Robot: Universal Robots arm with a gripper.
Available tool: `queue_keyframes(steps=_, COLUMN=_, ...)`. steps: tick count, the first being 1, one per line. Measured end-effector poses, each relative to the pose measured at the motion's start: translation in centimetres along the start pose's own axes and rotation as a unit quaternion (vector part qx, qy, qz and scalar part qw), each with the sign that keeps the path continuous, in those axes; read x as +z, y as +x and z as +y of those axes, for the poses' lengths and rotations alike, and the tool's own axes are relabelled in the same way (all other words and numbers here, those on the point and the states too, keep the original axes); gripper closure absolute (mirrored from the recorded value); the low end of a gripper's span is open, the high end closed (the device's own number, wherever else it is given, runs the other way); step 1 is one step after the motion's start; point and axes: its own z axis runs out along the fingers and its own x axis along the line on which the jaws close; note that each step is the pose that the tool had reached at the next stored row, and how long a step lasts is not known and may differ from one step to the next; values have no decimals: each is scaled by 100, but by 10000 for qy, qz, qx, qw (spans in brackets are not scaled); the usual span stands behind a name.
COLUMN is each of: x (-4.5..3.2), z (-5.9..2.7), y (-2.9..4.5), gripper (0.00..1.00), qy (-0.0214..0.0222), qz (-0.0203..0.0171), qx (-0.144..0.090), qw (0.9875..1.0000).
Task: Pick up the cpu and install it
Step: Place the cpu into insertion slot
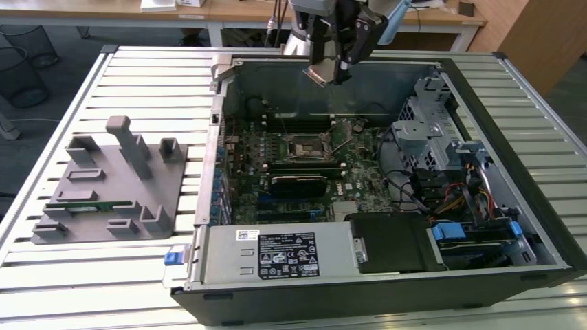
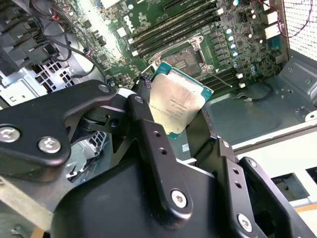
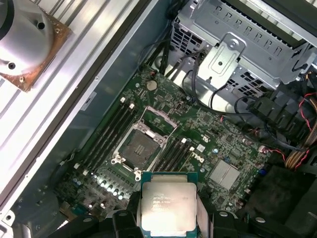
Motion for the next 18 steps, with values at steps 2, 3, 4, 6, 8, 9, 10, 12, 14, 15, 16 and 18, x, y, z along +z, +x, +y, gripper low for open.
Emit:
queue_keyframes(steps=2, x=0, z=0, y=0, gripper=47, qy=1, qz=-4, qx=74, qw=10000)
queue_keyframes(steps=3, x=1, z=0, y=0, gripper=47, qy=1, qz=-6, qx=110, qw=9999)
queue_keyframes(steps=4, x=1, z=0, y=0, gripper=47, qy=2, qz=-9, qx=151, qw=9999)
queue_keyframes(steps=6, x=2, z=0, y=0, gripper=47, qy=3, qz=-13, qx=226, qw=9997)
queue_keyframes(steps=8, x=2, z=0, y=0, gripper=47, qy=4, qz=-18, qx=301, qw=9995)
queue_keyframes(steps=9, x=2, z=0, y=0, gripper=47, qy=4, qz=-20, qx=339, qw=9994)
queue_keyframes(steps=10, x=3, z=0, y=0, gripper=47, qy=4, qz=-22, qx=380, qw=9993)
queue_keyframes(steps=12, x=3, z=0, y=0, gripper=47, qy=5, qz=-26, qx=452, qw=9990)
queue_keyframes(steps=14, x=3, z=0, y=0, gripper=47, qy=6, qz=-30, qx=519, qw=9986)
queue_keyframes(steps=15, x=4, z=0, y=0, gripper=47, qy=7, qz=-32, qx=552, qw=9985)
queue_keyframes(steps=16, x=4, z=0, y=0, gripper=47, qy=7, qz=-33, qx=586, qw=9983)
queue_keyframes(steps=18, x=4, z=0, y=0, gripper=47, qy=7, qz=-37, qx=646, qw=9979)
